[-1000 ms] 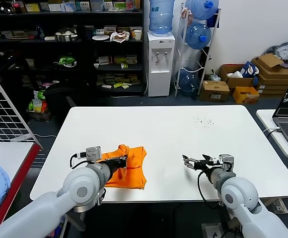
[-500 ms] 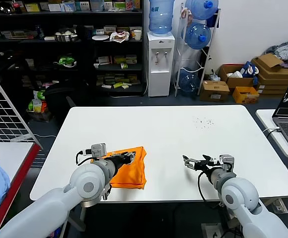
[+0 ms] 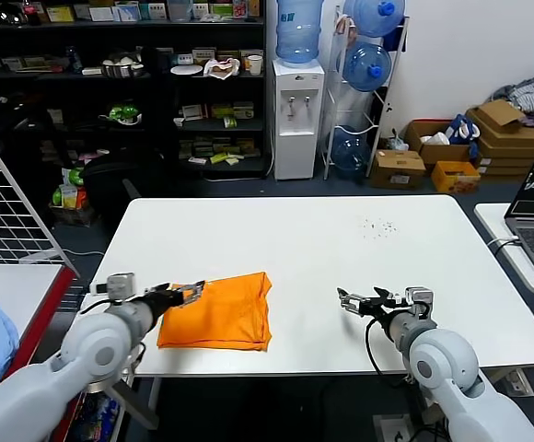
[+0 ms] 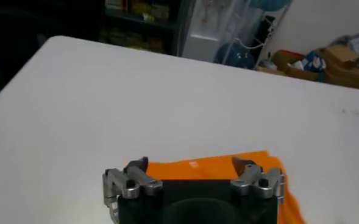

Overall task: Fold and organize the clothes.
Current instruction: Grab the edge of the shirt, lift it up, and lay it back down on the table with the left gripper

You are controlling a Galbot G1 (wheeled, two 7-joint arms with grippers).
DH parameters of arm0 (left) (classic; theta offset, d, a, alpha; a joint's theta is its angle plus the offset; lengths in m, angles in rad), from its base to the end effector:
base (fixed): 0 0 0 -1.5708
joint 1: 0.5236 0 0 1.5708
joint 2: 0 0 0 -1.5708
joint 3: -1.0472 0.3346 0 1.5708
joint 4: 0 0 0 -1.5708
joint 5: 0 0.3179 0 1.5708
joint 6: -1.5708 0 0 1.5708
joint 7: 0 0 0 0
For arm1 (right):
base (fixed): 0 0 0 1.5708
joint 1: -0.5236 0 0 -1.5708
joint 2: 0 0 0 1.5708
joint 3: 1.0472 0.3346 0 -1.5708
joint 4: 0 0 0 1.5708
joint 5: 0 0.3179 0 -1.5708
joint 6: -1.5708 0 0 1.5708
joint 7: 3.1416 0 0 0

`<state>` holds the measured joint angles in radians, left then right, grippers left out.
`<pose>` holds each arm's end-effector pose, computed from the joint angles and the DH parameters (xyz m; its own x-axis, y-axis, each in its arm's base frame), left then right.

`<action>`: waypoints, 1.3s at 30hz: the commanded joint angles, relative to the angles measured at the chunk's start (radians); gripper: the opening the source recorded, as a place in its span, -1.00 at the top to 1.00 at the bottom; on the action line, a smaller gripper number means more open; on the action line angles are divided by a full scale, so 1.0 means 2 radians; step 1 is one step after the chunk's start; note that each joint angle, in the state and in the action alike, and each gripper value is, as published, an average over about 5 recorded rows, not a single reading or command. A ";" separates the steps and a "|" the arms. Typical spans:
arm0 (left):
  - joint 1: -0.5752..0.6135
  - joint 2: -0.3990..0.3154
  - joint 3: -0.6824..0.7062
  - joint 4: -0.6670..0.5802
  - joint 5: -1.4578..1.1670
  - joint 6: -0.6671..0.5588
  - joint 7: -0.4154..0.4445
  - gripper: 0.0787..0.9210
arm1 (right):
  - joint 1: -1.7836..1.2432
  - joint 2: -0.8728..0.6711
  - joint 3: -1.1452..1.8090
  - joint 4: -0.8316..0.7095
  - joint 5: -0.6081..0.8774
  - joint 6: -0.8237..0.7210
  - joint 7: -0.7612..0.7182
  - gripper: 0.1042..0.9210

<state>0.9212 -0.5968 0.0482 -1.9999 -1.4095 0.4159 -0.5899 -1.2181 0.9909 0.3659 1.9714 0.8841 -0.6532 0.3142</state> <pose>0.2717 0.0794 -0.2106 -0.7466 0.2090 0.6316 0.1034 0.9743 -0.2001 0.2506 -0.0770 -0.2476 -0.7936 -0.1857 0.5794 -0.1041 0.9797 0.1714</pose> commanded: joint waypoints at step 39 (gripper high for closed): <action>0.038 0.019 -0.015 0.110 0.060 0.012 0.196 -0.52 | -0.013 0.001 0.007 0.005 -0.003 0.000 0.002 -1.00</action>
<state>1.0031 -0.5529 0.0135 -1.7917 -1.2926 0.4368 -0.2034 -1.2440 0.9929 0.3799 1.9800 0.8782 -0.6534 0.3169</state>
